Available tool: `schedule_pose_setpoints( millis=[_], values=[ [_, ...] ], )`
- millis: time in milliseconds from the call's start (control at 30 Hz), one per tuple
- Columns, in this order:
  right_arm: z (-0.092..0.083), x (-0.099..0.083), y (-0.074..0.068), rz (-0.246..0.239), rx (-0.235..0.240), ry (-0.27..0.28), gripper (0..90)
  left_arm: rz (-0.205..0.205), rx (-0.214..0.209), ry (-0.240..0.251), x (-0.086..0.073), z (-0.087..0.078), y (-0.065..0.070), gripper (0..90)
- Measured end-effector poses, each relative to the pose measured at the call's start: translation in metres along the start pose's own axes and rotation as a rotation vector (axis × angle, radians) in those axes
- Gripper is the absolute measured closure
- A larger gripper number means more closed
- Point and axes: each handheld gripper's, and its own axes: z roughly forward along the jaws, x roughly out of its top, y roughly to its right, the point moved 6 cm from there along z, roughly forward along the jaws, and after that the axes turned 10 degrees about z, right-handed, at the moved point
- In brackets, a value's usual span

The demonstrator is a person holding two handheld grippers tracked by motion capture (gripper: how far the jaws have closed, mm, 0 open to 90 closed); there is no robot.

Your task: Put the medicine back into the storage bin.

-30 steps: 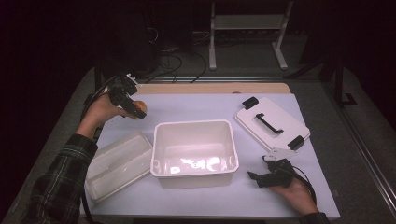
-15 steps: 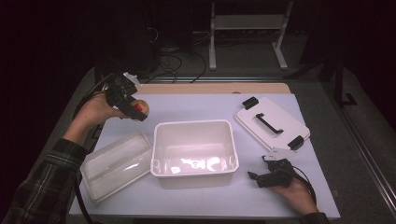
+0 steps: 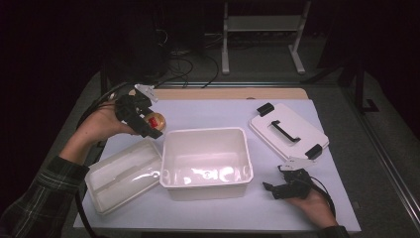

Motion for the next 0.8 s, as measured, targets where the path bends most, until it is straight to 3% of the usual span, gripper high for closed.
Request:
schedule_pose_setpoints(
  millis=[233, 467, 800],
  values=[
    [0.000, 0.000, 0.000, 0.000, 0.000, 0.000, 15.0, 0.078, -0.050, 0.005, 0.016, 0.010, 0.024, 19.7],
    [0.000, 0.000, 0.000, 0.001, 0.000, 0.000, 15.0, 0.122, -0.074, -0.002, 0.024, 0.024, 0.038, 19.6],
    [0.000, 0.000, 0.000, 0.003, 0.001, -0.002, 14.9, 0.167, -0.120, -0.031, 0.026, 0.059, 0.052, 19.6]
  ],
)
